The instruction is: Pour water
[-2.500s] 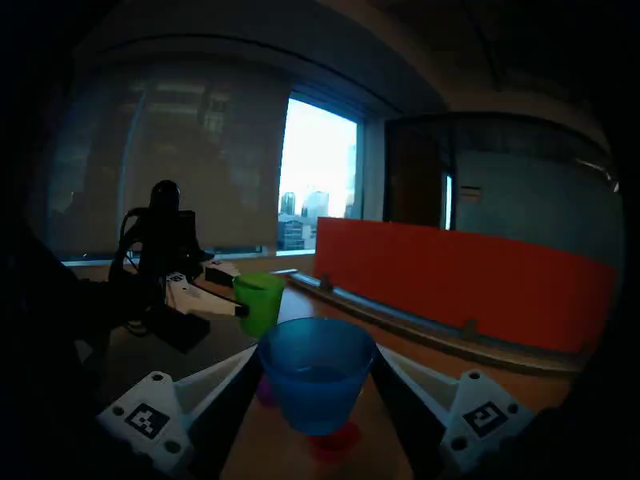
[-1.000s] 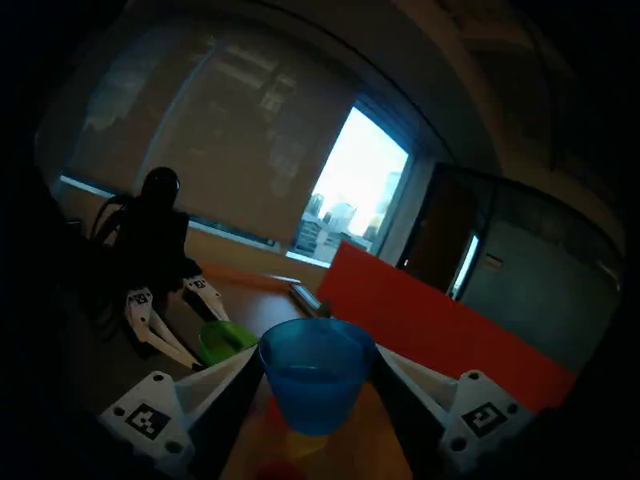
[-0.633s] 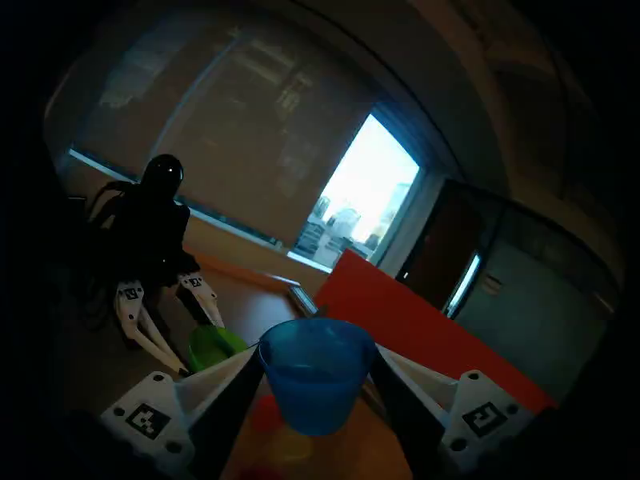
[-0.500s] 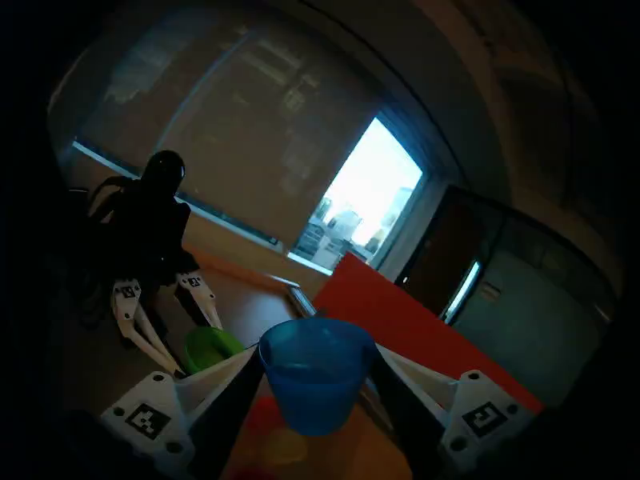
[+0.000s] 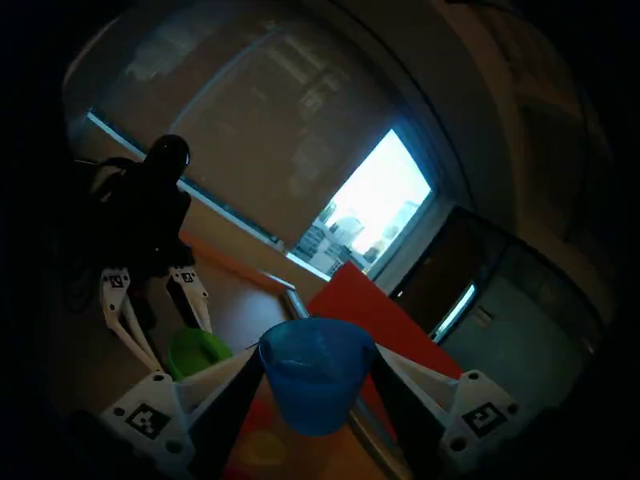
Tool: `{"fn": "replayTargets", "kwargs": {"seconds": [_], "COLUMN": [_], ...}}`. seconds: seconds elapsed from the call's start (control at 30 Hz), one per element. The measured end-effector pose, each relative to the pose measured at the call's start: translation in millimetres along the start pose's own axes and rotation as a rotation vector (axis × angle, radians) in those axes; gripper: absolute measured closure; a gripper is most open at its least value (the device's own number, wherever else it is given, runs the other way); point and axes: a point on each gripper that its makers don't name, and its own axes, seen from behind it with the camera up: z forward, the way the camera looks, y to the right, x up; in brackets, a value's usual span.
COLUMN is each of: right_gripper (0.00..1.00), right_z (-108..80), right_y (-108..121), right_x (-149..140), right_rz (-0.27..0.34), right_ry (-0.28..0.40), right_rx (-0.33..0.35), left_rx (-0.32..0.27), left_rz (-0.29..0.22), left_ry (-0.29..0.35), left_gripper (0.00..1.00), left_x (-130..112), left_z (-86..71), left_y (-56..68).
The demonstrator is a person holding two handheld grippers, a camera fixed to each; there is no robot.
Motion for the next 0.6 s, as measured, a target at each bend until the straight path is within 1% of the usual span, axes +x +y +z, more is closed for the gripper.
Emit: {"fn": "replayTargets", "kwargs": {"seconds": [0.27,0.6], "right_gripper": [0.09,0.09], "right_z": [5.6,12.8], "right_y": [-0.6,-1.1], "right_x": [3.3,7.4], "right_rz": [-0.059,-0.124], "right_ry": [-0.005,-0.008], "right_rx": [0.005,0.007], "left_rx": [-0.007,-0.006], "left_rz": [-0.002,-0.003], "left_ry": [0.004,0.007], "left_gripper": [0.18,0.18], "left_x": [-0.4,0.2], "left_z": [-0.4,-0.5], "left_y": [4.2,4.8]}}
